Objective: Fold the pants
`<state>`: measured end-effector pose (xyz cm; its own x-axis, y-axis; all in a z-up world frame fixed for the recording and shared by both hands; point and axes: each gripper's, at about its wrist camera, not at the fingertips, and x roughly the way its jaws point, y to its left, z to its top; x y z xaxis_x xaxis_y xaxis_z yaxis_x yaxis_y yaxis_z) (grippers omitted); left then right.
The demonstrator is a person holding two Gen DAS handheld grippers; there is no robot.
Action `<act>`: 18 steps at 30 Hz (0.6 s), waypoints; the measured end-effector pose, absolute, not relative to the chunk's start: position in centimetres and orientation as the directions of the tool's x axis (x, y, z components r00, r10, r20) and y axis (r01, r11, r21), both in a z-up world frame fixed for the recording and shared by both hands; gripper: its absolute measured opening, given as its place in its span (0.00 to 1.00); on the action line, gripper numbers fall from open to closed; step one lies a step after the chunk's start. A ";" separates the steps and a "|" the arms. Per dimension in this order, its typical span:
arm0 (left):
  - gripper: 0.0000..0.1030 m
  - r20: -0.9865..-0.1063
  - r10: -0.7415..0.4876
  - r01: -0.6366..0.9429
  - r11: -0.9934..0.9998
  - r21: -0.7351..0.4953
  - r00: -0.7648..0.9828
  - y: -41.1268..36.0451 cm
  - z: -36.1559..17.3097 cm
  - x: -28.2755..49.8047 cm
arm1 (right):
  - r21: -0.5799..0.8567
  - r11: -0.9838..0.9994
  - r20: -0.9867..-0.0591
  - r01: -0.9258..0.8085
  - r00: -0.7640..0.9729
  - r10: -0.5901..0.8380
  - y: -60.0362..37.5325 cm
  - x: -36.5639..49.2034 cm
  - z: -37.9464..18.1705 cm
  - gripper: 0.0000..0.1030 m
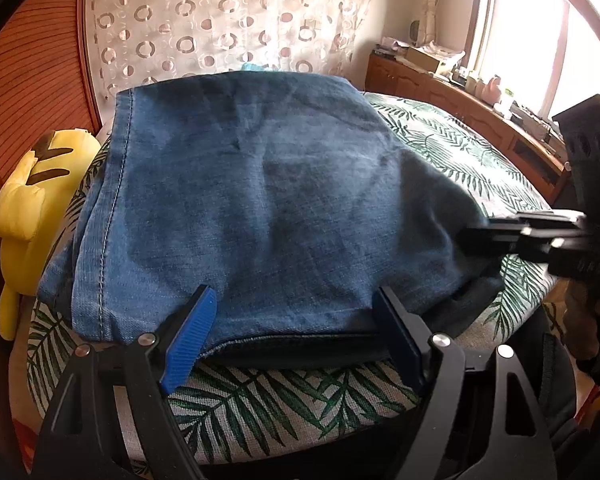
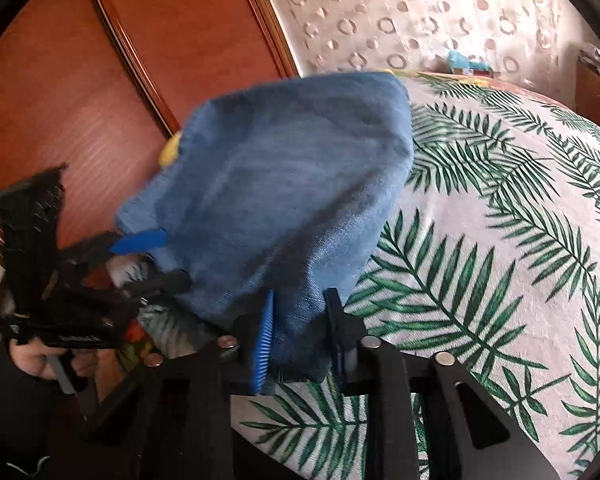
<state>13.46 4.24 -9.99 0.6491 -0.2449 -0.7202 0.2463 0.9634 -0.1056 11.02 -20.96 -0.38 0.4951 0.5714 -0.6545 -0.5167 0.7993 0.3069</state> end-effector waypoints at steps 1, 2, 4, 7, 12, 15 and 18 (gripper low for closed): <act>0.78 -0.721 -0.246 0.246 0.963 -0.108 0.648 4.4 -9.9 13.4 | 0.322 0.790 -0.638 -0.522 0.497 0.588 -21.1 11.0 0.1 0.20; 0.78 -0.722 -0.247 0.244 0.963 -0.111 0.647 4.5 -9.9 13.4 | 0.325 0.784 -0.626 -0.529 0.501 0.598 -21.2 10.9 0.6 0.20; 0.78 -0.714 -0.244 0.228 0.966 -0.121 0.657 5.1 -9.4 13.3 | 0.307 0.780 -0.612 -0.545 0.515 0.600 -20.9 10.6 1.6 0.18; 0.78 -0.705 -0.235 0.206 0.970 -0.127 0.669 6.2 -9.0 13.2 | 0.281 0.771 -0.584 -0.571 0.536 0.610 -20.4 10.1 3.4 0.14; 0.78 -0.723 -0.235 0.198 0.970 -0.138 0.649 7.4 -9.7 13.1 | 0.266 0.754 -0.558 -0.600 0.542 0.629 -18.5 10.0 5.1 0.10; 0.78 -0.727 -0.238 0.198 0.970 -0.142 0.644 7.7 -9.9 12.7 | 0.258 0.743 -0.547 -0.618 0.541 0.639 -17.7 10.1 5.8 0.09; 0.78 -0.718 -0.236 0.189 0.971 -0.147 0.655 8.4 -9.4 12.1 | 0.245 0.731 -0.540 -0.637 0.536 0.649 -16.0 10.5 6.4 0.08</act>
